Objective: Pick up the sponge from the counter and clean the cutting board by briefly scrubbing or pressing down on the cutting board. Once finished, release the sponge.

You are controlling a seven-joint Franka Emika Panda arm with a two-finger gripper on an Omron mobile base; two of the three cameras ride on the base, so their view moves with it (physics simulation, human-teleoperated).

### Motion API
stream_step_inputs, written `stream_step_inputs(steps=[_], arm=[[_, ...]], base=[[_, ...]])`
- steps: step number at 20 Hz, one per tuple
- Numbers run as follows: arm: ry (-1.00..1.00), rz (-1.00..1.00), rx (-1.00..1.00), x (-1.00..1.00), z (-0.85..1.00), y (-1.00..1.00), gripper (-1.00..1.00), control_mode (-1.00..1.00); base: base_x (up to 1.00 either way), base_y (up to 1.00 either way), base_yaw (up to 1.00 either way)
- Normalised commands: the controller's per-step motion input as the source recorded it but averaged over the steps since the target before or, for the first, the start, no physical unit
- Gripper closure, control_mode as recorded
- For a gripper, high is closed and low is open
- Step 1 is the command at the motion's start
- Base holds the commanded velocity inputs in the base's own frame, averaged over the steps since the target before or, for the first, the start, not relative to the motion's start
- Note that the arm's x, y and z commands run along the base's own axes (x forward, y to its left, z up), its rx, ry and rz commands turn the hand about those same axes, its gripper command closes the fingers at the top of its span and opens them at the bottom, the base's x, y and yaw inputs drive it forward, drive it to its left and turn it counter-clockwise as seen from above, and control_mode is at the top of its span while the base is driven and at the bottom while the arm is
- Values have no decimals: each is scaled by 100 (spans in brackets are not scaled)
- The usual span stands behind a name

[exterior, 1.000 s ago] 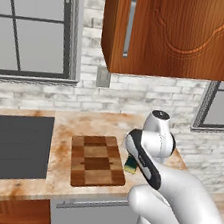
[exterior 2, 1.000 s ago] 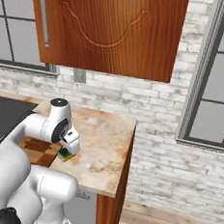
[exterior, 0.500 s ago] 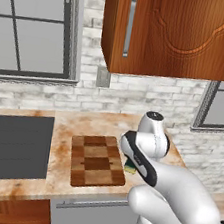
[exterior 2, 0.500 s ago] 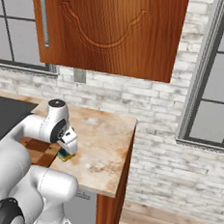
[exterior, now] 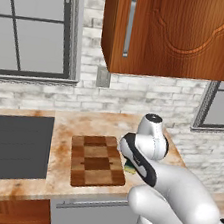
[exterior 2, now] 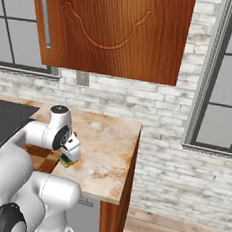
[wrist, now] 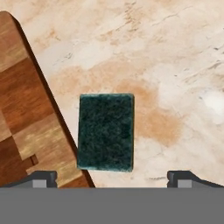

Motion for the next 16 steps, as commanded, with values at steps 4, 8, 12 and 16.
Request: stream_step_inputs(steps=[4,8,12,16], arm=[[0,0,0,0,-12,0,-100,-100],[0,0,0,6,-9,0,-100,-100],[0,0,0,8,-10,-1,-100,-100],[0,0,0,1,-16,-4,-100,-100]], base=[[0,0,0],[0,0,0],[0,0,0],[0,0,0]])
